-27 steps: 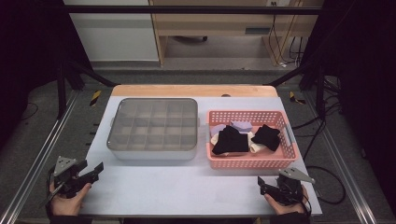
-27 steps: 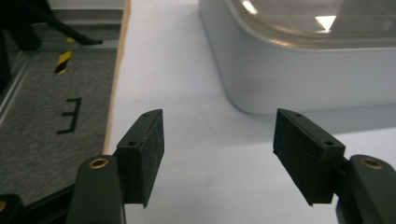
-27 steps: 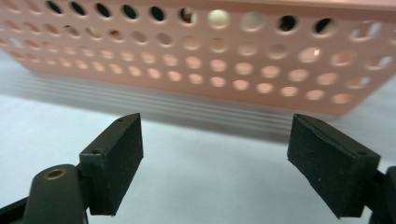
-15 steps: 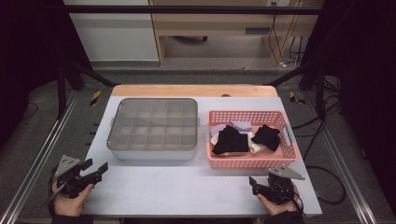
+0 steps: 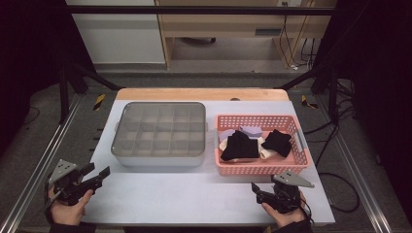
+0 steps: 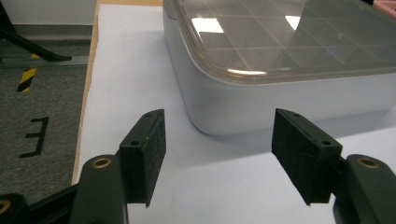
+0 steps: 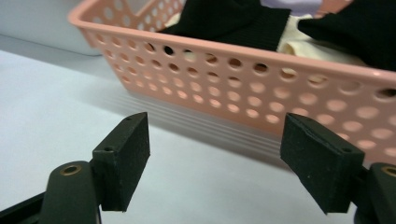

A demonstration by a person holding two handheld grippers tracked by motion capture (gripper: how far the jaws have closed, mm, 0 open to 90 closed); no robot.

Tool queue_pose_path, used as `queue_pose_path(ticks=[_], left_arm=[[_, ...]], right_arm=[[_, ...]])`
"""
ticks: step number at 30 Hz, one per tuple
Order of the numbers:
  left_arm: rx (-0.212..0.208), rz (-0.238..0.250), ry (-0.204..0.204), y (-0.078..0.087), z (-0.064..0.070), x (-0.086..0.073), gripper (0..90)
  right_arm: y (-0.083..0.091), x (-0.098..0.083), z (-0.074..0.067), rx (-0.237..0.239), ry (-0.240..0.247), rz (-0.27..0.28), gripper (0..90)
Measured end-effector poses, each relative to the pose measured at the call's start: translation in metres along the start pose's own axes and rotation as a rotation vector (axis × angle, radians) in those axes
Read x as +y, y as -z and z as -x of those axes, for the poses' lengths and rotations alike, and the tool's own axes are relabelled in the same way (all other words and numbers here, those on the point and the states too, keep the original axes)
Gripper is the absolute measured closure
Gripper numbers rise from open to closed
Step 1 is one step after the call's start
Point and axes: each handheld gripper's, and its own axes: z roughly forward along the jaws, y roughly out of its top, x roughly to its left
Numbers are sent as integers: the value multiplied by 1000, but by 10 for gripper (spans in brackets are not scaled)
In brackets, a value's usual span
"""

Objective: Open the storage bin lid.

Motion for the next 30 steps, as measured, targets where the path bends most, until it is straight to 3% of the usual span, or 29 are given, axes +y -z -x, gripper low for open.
queue_pose_path(ticks=[4,9,15,25,30], left_arm=[[-16,15,19,2,-1,3,350],[-16,33,25,4,-1,8,362],[-7,45,19,3,-3,15,364],[11,71,-5,-3,-5,43,365],[9,81,-5,-6,-3,52,366]], right_arm=[[1,4,-8,25,17,5,243],[6,25,-19,52,64,45,242],[8,44,-27,70,87,86,262],[-10,82,-40,95,109,158,237],[-17,96,-43,113,109,163,242]])
